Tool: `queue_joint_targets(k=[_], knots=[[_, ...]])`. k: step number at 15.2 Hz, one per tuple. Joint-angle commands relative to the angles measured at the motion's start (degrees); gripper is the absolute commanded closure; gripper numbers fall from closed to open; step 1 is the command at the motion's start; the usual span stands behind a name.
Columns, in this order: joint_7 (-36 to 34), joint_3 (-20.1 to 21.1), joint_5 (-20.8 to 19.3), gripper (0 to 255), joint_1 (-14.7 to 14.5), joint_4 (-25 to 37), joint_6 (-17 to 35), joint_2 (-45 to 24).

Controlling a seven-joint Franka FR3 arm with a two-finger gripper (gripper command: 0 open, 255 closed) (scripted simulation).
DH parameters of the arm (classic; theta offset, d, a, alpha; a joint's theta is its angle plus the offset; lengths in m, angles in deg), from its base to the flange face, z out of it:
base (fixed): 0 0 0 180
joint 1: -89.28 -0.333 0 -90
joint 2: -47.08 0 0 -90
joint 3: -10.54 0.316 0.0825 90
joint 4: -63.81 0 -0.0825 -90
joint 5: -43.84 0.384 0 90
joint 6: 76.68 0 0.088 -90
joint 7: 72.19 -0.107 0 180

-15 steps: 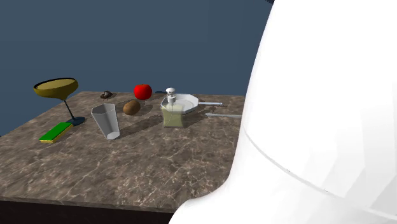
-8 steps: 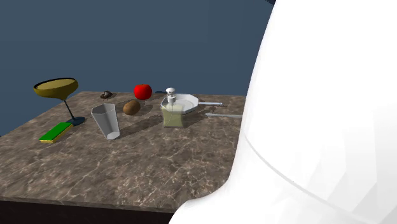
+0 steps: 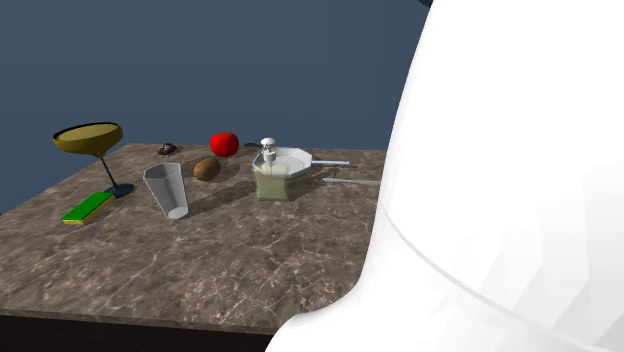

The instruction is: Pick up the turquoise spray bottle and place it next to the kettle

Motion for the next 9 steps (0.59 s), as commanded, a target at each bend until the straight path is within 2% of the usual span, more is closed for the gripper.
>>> queue_joint_targets(k=[1, 9], knots=[[0.1, 0.0, 0.1, 255, 0.0, -1.5, 1.6, -0.1], [1.4, 0.1, 1.7, 255, 0.2, -6.4, 7.4, -1.6]])
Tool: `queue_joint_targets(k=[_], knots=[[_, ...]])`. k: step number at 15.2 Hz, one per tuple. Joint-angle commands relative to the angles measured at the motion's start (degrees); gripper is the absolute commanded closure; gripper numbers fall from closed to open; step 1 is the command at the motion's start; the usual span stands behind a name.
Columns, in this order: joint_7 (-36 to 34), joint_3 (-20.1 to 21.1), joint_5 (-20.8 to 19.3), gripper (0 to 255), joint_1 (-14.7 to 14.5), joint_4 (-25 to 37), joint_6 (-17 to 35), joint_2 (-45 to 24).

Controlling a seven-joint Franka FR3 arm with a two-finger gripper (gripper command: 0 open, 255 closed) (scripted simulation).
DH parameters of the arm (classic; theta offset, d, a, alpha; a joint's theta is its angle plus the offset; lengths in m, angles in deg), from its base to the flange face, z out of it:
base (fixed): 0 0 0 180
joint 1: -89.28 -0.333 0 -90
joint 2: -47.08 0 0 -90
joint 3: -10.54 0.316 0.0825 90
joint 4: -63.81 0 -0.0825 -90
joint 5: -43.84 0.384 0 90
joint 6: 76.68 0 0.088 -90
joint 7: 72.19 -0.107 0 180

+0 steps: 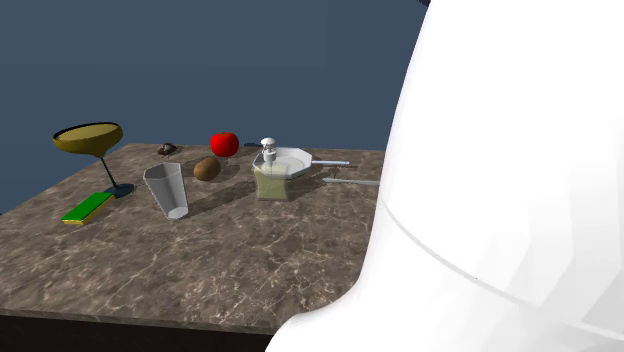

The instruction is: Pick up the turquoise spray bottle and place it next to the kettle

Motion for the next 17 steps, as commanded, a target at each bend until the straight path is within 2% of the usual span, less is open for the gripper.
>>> queue_joint_targets(k=[1, 10, 17], knots=[[0.3, 0.1, 0.6, 255, 0.0, -1.2, 1.5, -0.5], [2.8, 0.5, 3.8, 255, 0.7, -5.5, 7.6, -3.6], [2.8, 0.5, 3.8, 255, 0.7, -5.5, 7.6, -3.6]])
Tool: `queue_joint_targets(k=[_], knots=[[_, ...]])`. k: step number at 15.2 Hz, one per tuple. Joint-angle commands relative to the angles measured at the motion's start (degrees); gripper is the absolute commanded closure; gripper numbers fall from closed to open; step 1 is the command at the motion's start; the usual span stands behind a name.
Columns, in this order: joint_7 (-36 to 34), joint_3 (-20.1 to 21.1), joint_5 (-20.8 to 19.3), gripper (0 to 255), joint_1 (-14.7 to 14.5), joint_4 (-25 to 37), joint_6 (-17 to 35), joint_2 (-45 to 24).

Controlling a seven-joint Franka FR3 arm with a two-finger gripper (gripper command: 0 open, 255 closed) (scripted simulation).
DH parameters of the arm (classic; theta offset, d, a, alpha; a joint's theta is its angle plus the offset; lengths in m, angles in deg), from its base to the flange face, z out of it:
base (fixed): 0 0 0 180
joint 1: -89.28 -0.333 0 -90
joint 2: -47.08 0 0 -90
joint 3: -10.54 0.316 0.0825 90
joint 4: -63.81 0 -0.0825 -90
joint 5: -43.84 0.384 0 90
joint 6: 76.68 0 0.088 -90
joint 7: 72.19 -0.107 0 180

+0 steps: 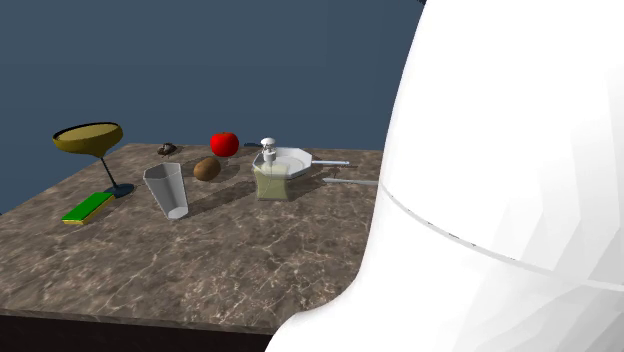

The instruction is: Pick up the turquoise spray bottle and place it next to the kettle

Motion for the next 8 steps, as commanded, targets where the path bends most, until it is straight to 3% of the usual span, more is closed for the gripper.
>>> queue_joint_targets(k=[1, 2, 8], knots=[[0.0, 0.0, 0.0, 255, 0.0, 0.0, 0.0, 0.0], [0.0, 0.0, 0.0, 0, 0.0, 0.0, 0.0, 0.0], [-0.9, -0.3, -1.4, 0, -0.4, 0.8, -1.6, 1.3]])
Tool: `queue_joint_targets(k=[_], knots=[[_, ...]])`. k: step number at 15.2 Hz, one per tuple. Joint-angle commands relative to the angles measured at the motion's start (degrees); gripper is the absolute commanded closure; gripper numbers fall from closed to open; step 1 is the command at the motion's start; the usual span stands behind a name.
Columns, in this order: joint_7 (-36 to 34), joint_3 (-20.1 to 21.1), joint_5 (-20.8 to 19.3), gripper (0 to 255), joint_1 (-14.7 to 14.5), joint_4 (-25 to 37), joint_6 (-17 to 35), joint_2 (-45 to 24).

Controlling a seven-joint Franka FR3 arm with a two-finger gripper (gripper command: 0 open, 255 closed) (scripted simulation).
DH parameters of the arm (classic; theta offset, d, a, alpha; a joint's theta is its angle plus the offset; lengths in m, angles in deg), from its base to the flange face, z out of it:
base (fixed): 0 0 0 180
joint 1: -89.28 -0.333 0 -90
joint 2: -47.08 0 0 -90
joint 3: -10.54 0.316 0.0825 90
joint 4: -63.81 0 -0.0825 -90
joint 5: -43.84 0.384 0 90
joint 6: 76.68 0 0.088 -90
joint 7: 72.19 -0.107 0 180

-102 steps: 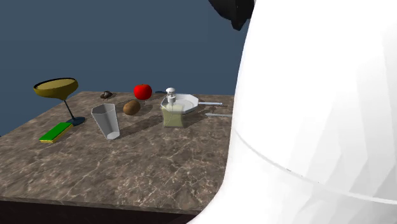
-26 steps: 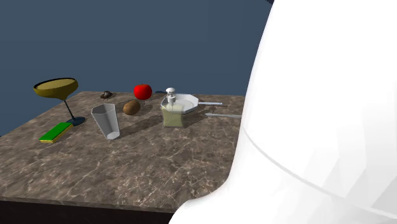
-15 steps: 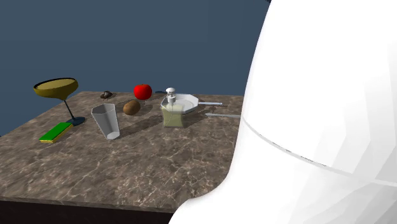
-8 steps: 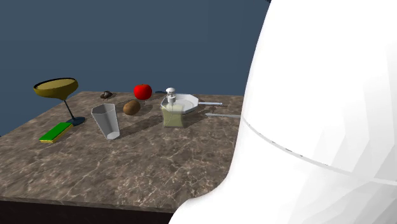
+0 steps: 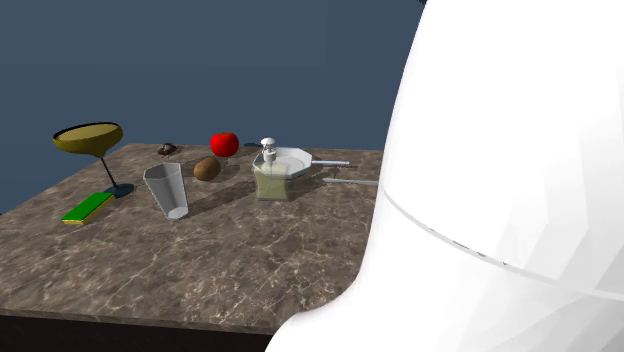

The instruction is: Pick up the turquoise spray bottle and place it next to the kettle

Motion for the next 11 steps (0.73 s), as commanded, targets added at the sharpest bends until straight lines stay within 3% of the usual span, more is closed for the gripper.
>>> queue_joint_targets(k=[1, 3, 11], knots=[[-1.2, -0.4, -1.9, 0, -0.4, 1.5, -2.6, 1.8], [-2.6, -0.5, -3.9, 0, -0.8, 3.3, -5.6, 3.8], [-2.6, -0.5, -3.9, 0, -0.8, 3.3, -5.6, 3.8]])
